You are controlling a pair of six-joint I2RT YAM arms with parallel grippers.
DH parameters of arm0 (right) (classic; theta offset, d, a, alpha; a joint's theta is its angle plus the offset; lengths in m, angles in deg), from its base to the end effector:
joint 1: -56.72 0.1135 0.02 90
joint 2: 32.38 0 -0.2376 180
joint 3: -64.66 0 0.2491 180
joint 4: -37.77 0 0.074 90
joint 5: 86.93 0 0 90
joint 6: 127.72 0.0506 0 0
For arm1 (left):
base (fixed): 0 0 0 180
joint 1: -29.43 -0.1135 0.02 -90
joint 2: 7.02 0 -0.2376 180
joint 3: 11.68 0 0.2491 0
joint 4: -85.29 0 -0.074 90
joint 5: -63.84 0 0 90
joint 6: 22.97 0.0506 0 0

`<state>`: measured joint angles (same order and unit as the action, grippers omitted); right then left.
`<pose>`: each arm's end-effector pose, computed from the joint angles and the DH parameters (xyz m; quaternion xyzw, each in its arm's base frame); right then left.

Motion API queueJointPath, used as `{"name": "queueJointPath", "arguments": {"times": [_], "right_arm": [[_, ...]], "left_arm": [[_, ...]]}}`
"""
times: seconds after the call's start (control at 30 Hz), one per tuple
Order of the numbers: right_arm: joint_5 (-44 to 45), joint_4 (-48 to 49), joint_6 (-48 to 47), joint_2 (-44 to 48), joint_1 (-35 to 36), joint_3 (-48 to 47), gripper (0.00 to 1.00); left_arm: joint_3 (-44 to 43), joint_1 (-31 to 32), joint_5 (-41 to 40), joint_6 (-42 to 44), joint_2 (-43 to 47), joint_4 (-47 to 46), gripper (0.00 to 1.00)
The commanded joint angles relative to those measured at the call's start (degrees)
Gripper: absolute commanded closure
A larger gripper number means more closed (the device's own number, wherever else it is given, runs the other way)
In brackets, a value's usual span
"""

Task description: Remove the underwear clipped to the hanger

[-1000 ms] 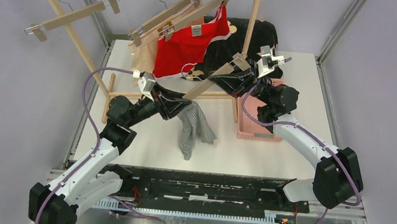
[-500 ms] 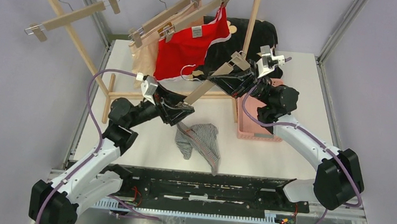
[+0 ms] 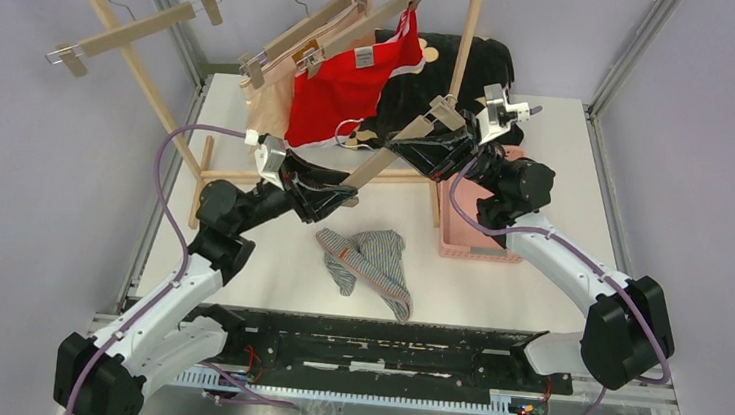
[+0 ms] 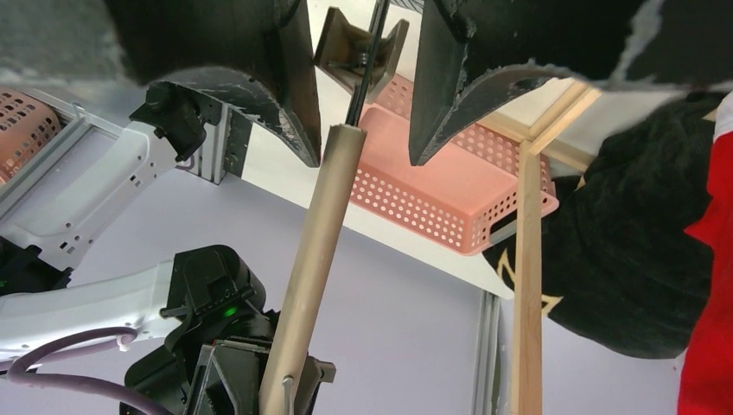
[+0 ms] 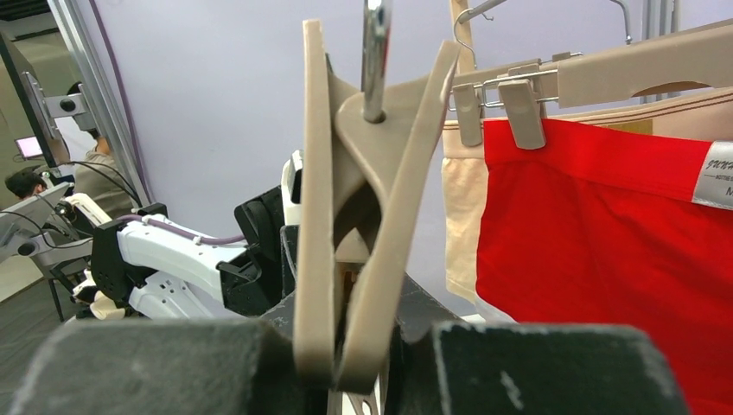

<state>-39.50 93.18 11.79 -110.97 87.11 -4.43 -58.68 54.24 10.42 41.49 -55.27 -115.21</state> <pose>0.2381 0.1793 0.3852 -0.2737 0.4008 0.6590 0.5746 0.1862 -0.1193 0.3231 0.2524 0.5513 -0.4938 0.6234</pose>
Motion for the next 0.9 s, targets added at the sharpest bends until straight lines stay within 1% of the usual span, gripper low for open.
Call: {"name": "queueJointPath", "arguments": {"times": [0.0,0.1,0.17,0.23,0.33,0.4,0.5,0.53,0.6,0.67,0.7,0.73,0.83,0.87], "right_arm": [[-0.56,2.94,1.17,2.20,0.49,-2.26,0.99],[-0.76,2.81,1.19,2.23,0.77,-2.15,0.99],[-0.69,2.46,1.01,2.21,0.79,-2.15,0.99],[-0.68,2.18,0.77,2.01,0.87,-2.24,0.99],[-0.84,1.90,0.85,1.52,0.96,-2.56,0.99],[-0.94,1.48,0.87,1.13,1.07,-2.63,0.99],[-0.56,0.11,0.37,1.07,1.06,-2.25,0.99],[-0.24,-0.69,-0.26,1.22,1.07,-1.65,0.98],[0.54,-2.38,-1.84,1.76,1.02,-0.79,0.84],[1.49,-3.94,-3.46,2.52,1.06,0.30,0.77],[1.98,-5.03,-4.38,2.98,1.07,0.77,0.69],[2.44,-6.34,-5.34,3.49,1.03,1.13,0.63],[3.56,-10.03,-8.56,5.04,1.04,1.79,0.53],[3.95,-10.79,-9.24,5.32,1.11,2.01,0.52]], "left_arm": [[-4.30,-0.25,2.46,-1.40,-1.97,-3.63,0.54],[-5.01,-0.28,3.66,-2.24,-2.78,-4.59,0.57],[-5.40,-0.29,4.46,-2.49,-3.07,-4.93,0.64],[-5.81,-0.22,5.21,-2.44,-3.27,-4.96,0.75],[-6.26,-0.21,6.76,-2.73,-3.58,-5.47,0.86],[-6.59,-0.22,7.39,-3.20,-3.71,-5.68,0.96],[-7.28,-0.23,7.38,-4.32,-3.16,-4.98,0.97],[-7.99,-0.26,6.50,-4.68,-2.80,-3.17,0.97],[-9.26,-0.19,3.81,-4.16,-1.92,0.97,0.97],[-10.45,-0.18,2.49,-2.77,-0.55,5.95,0.97],[-10.67,-0.14,1.69,-2.36,0.40,7.45,0.97],[-10.66,-0.15,1.02,-2.11,1.47,8.67,0.97],[-10.50,-0.13,-0.88,-2.17,4.84,10.89,0.97],[-10.50,-0.13,-0.93,-2.23,5.85,11.19,0.97]]}}
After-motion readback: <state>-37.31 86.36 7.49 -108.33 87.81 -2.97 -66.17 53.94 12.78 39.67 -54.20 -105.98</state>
